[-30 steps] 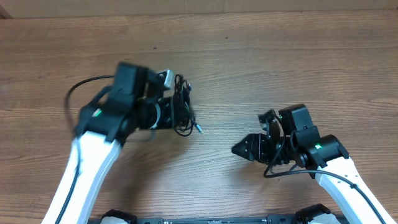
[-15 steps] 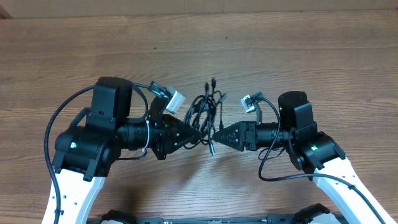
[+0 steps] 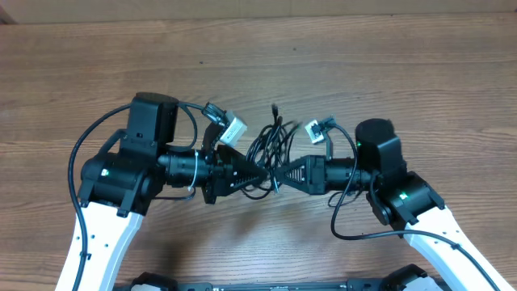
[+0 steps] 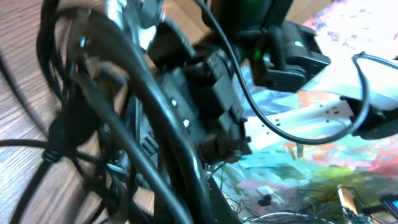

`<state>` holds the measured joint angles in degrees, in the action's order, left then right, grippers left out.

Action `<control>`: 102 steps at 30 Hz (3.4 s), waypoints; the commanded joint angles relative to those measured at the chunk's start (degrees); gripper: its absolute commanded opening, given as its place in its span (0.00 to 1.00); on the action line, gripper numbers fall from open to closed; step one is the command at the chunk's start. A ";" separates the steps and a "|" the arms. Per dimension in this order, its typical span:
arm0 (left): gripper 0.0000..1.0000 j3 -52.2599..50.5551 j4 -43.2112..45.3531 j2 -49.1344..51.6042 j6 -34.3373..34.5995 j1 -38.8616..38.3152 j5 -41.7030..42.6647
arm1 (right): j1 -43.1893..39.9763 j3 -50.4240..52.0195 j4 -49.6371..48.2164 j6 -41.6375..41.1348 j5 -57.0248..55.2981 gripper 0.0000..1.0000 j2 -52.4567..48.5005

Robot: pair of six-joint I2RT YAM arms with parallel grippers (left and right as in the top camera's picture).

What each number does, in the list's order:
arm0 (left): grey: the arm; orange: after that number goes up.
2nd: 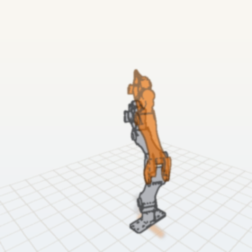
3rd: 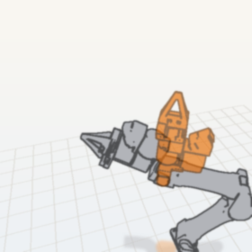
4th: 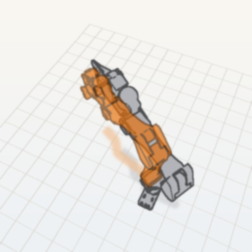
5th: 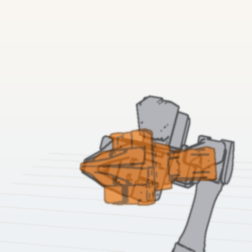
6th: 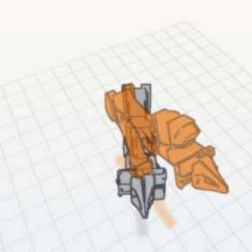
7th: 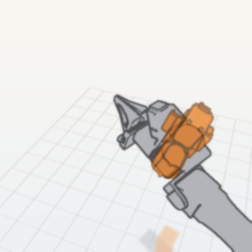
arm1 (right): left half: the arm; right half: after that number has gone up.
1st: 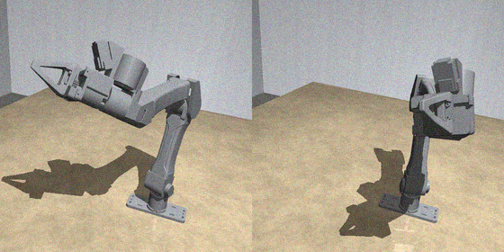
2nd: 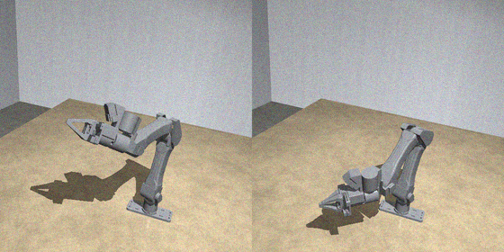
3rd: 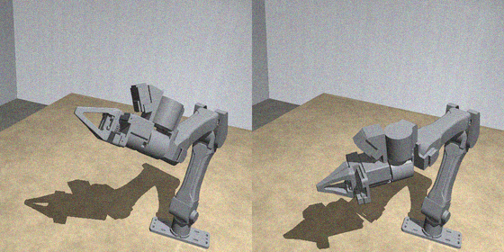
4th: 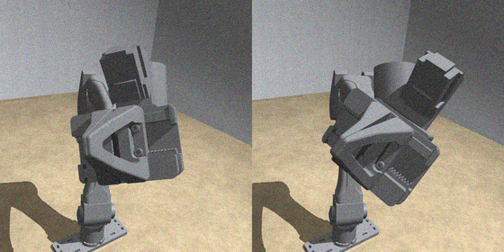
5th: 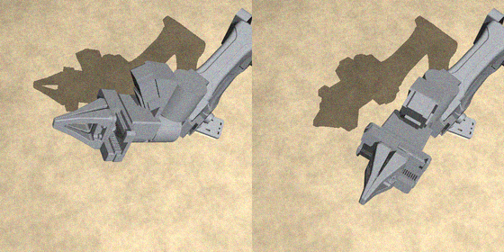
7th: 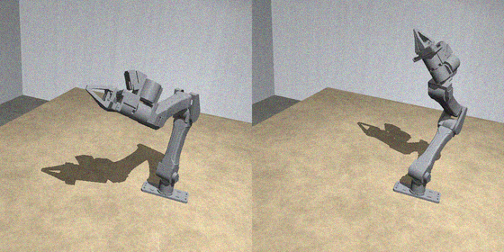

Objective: Untangle cables

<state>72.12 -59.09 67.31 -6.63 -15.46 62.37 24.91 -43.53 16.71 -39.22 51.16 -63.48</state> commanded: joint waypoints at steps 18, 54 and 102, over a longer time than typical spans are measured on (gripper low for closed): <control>0.04 1.22 -0.70 3.21 53.13 12.50 -66.60 | -0.37 -0.48 35.08 6.62 -31.34 0.04 24.72; 0.04 1.22 5.07 7.28 3.43 11.23 22.84 | 8.11 -0.39 1.81 3.65 -27.98 0.46 12.98; 0.93 1.22 3.58 11.89 42.88 3.87 -47.91 | 12.85 -3.15 16.00 7.58 -33.66 0.26 23.30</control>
<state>72.20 -55.35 79.13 32.91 -11.64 20.03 37.58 -46.17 32.27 -31.77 22.59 -39.44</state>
